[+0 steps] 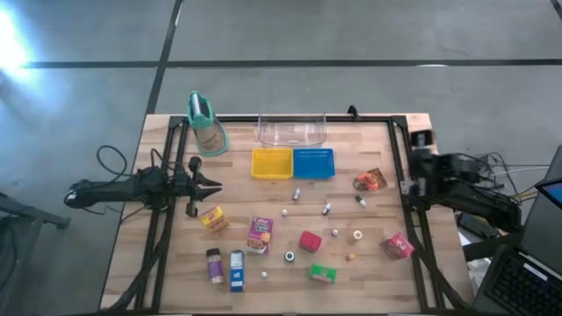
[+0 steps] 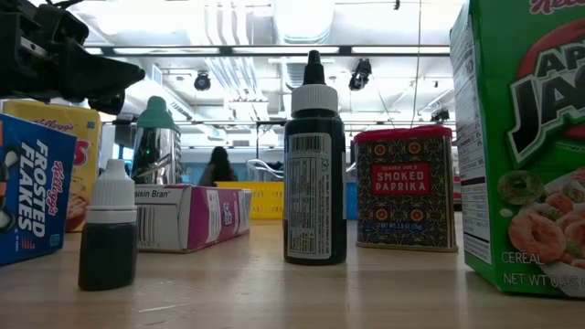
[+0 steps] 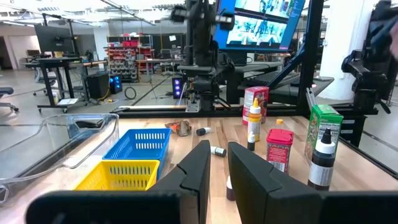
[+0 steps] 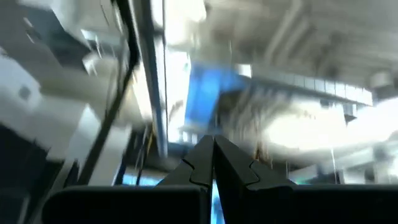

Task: Pick & Place Kitchen Items
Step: Put the red cereal box into the transparent bin

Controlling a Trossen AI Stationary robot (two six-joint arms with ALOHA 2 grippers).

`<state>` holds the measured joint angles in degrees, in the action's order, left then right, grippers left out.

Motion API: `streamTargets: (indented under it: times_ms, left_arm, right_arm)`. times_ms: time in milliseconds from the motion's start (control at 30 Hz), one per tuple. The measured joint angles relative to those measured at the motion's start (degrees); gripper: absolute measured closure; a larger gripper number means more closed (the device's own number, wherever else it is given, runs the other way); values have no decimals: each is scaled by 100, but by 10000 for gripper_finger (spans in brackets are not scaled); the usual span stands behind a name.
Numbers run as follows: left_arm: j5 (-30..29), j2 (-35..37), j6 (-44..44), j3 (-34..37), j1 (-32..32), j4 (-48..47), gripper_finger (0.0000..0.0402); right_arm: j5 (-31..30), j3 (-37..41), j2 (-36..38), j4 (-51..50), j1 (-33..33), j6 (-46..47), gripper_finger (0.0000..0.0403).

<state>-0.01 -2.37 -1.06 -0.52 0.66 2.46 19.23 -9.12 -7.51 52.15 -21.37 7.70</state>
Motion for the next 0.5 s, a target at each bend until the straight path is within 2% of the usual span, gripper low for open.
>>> streamTargets:
  times_ms: [100, 200, 367, 500]
  left_arm:
    - [0, 2, 0, 1, 1, 0, 337]
    - [0, 0, 0, 1, 1, 0, 337]
    - [2, 1, 0, 1, -1, 0, 337]
    - [0, 0, 0, -1, -2, 0, 337]
  right_arm:
    - [398, -805, -391, -298, 2, -14, 394]
    - [1069, -1763, -1087, -984, 2, 159, 394]
    - [1466, -3310, -2325, -3019, 26, 510, 394]
    - [1490, -4248, -3245, -4750, 205, 407, 394]
